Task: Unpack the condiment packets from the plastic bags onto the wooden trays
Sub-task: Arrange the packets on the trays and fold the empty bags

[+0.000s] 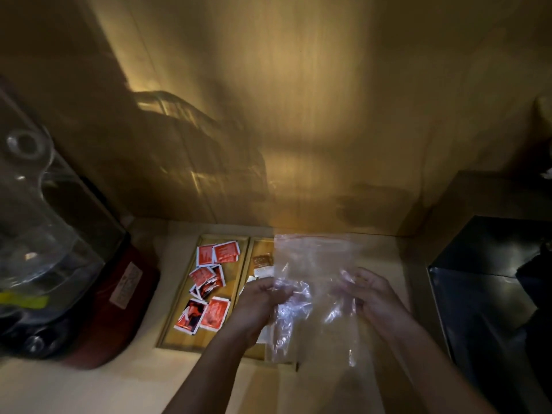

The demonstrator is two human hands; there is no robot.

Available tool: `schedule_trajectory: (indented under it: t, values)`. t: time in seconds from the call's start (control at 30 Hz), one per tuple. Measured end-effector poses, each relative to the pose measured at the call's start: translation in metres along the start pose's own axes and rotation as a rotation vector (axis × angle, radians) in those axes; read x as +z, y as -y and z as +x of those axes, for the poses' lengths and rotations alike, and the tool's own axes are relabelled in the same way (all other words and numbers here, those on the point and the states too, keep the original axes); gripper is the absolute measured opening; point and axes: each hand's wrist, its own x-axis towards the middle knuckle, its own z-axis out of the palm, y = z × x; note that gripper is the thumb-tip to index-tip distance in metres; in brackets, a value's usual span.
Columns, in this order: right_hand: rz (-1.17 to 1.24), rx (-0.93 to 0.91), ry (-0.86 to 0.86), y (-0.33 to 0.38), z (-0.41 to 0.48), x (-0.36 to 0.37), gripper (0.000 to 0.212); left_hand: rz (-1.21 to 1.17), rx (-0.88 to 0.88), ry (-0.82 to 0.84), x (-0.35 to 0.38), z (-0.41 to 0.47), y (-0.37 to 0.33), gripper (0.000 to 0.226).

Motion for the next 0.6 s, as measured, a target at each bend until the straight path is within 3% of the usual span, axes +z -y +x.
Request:
schedule_trajectory:
  t: [0.07,0.1,0.2,0.37,0.47,0.57,0.6]
  values:
    - [-0.001,0.033,0.049,-0.002,-0.006,0.007,0.066,-0.062,0.009,-0.067,-0.007,-0.007,0.003,0.007]
    - [-0.011,0.036,0.054,-0.003,-0.01,0.01,0.073,-0.082,0.02,-0.084,-0.01,-0.012,0.003,0.007]
    - [-0.015,0.007,0.088,0.0,-0.023,0.024,0.032,-0.082,0.044,-0.074,-0.022,-0.026,0.004,0.011]
    - [-0.005,0.002,0.143,0.004,-0.049,0.058,0.004,-0.073,0.152,-0.083,-0.057,-0.065,0.006,0.011]
    - [-0.015,0.018,0.183,-0.004,-0.065,0.088,0.017,-0.086,0.225,-0.109,-0.088,-0.095,0.014,0.006]
    - [-0.015,0.04,0.221,-0.016,-0.079,0.123,0.013,-0.12,0.295,-0.151,-0.12,-0.128,0.024,0.013]
    - [-0.007,0.048,0.238,-0.021,-0.083,0.134,0.021,-0.123,0.313,-0.17,-0.131,-0.139,0.029,0.017]
